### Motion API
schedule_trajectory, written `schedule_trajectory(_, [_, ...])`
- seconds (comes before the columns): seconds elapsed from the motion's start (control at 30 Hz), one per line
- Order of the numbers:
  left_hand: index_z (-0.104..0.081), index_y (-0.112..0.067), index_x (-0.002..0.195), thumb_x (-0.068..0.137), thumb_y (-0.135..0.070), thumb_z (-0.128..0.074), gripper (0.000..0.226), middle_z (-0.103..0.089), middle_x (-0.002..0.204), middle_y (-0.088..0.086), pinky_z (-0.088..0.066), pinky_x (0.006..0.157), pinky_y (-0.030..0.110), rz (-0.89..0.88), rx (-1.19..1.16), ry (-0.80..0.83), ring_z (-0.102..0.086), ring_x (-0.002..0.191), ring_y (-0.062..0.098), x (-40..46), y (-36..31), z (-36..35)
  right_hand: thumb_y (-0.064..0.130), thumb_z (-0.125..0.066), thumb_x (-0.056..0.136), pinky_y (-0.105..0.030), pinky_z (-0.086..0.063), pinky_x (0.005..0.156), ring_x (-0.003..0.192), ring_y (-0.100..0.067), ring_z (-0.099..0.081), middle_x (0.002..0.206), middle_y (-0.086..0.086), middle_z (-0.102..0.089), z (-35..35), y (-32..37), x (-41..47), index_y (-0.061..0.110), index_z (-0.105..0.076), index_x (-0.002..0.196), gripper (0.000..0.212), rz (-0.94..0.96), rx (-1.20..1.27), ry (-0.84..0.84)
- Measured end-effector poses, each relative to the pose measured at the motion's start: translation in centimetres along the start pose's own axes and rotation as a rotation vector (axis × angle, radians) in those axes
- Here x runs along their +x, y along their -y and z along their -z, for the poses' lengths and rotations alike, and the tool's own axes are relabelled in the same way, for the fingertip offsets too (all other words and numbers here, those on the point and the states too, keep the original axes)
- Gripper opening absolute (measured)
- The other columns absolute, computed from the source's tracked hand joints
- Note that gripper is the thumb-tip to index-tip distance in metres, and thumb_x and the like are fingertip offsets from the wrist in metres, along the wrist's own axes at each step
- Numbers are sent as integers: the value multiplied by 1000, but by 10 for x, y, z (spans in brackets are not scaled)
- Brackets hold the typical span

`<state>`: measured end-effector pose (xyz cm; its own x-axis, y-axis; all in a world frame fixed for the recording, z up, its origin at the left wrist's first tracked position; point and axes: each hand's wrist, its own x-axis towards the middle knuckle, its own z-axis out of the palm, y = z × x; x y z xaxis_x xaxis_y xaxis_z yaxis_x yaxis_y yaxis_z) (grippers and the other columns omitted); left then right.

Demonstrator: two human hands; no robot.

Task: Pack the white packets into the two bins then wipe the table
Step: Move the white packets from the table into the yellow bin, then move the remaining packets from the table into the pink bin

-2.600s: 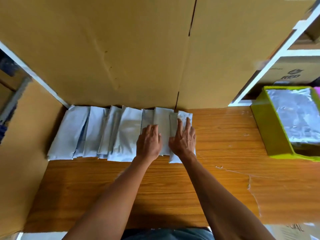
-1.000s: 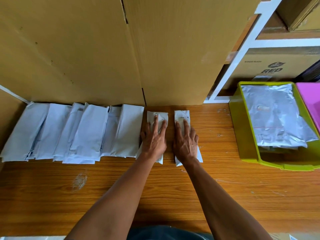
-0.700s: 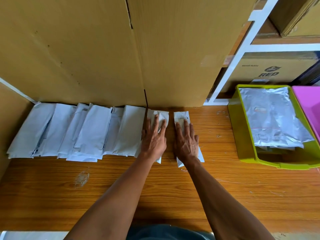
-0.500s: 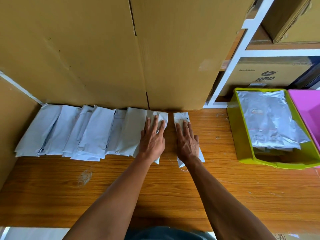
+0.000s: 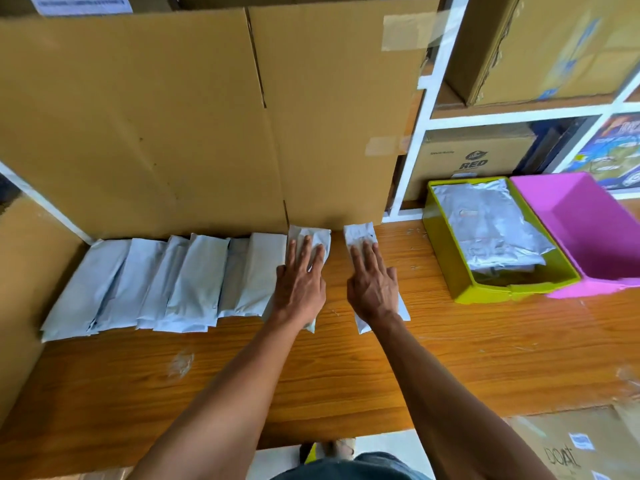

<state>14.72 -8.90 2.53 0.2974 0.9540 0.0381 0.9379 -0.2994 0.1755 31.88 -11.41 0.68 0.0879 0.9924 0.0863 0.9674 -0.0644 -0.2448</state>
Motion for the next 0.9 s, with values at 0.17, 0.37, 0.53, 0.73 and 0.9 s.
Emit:
schedule_trajectory(0.17, [-8,-28,170,108,-34,-43,72,16,177,-3,-33,122,57,-49,-60,-37,16,162,27,-28,-18,3,26,-46,99,-51,-41,106,163,-25,-9,176,-8,-16,21,-5,-37,23,-25,166,71,-57,-31,-56])
schedule_trajectory(0.37, [-8,-29,170,109,-35,-43,71,15,177,-5,-31,121,59,-133,-124,-27,15,163,26,-61,-63,-6,26,-49,96,-52,-42,106,162,-24,-13,175,-8,-20,39,-31,-89,23,-29,165,73,-165,-44,-110])
schedule_trajectory(0.53, [-15,-26,169,107,-33,-45,69,6,178,-1,-36,118,57,-236,-179,-64,8,164,28,-73,-115,-4,27,-48,97,-52,-40,108,163,-22,-10,176,-5,-17,62,-64,-117,25,-26,166,72,-231,-50,-156])
schedule_trajectory(0.73, [-17,-25,169,108,-32,-44,67,1,178,2,-34,119,56,-343,-175,-75,3,164,28,-70,-181,-6,26,-51,94,-52,-43,101,161,-25,-18,173,-6,-26,87,-116,-135,25,-32,163,72,-307,-46,-208])
schedule_trajectory(0.9, [-22,-24,168,106,-33,-46,67,-4,178,4,-40,115,55,-384,-161,-98,-2,164,28,-57,-247,-18,27,-49,93,-52,-46,100,160,-26,-21,171,-7,-30,112,-180,-146,24,-36,161,70,-319,-42,-259])
